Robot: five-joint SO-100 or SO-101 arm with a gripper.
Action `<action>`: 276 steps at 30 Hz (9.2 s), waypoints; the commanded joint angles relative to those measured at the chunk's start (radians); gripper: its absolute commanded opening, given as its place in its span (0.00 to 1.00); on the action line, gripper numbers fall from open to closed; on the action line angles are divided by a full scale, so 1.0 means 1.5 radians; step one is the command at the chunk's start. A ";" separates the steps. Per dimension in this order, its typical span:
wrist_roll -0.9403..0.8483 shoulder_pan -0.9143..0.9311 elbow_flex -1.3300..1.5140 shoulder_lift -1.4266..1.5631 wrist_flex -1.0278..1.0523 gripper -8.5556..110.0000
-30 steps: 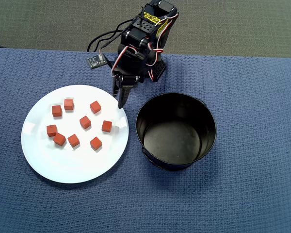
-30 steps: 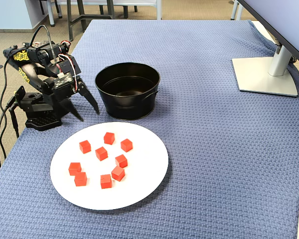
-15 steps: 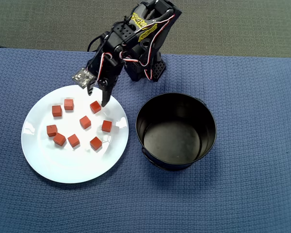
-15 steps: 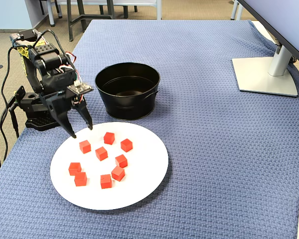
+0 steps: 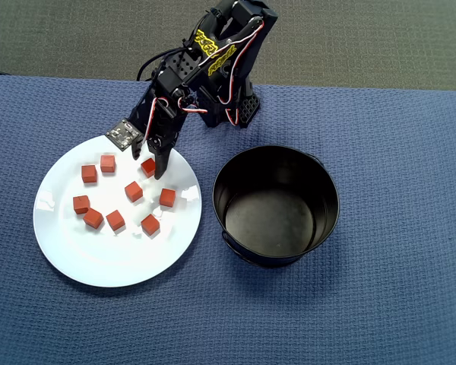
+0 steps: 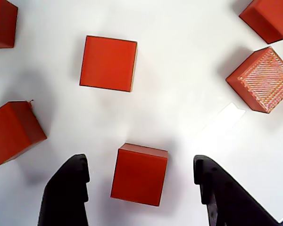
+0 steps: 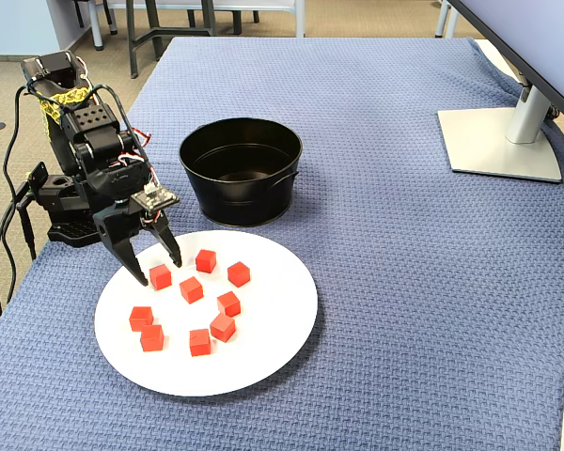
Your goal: Pick up the red cubes from the white plate and place them in the black recipient
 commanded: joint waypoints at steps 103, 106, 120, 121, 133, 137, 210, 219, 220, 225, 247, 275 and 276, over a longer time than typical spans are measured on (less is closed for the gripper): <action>0.868 -0.265 -0.447 -0.338 0.364 0.25; 0.831 -0.251 -0.441 -0.350 0.349 0.25; 0.815 -0.214 -0.447 -0.394 0.310 0.19; 0.815 -0.214 -0.446 -0.395 0.308 0.18; 0.811 -0.216 -0.425 -0.399 0.287 0.18; 0.808 -0.218 -0.421 -0.399 0.282 0.16; 0.199 -0.071 -0.371 -0.265 0.193 0.35; 0.213 -0.059 -0.388 -0.333 0.146 0.33; 0.214 -0.059 -0.391 -0.341 0.146 0.33; 0.222 -0.057 -0.404 -0.377 0.125 0.29; 0.489 -0.121 -0.490 -0.292 0.230 0.07; 0.848 -0.690 -0.679 -0.014 0.675 0.42; 0.787 -0.632 -0.670 -0.006 0.666 0.42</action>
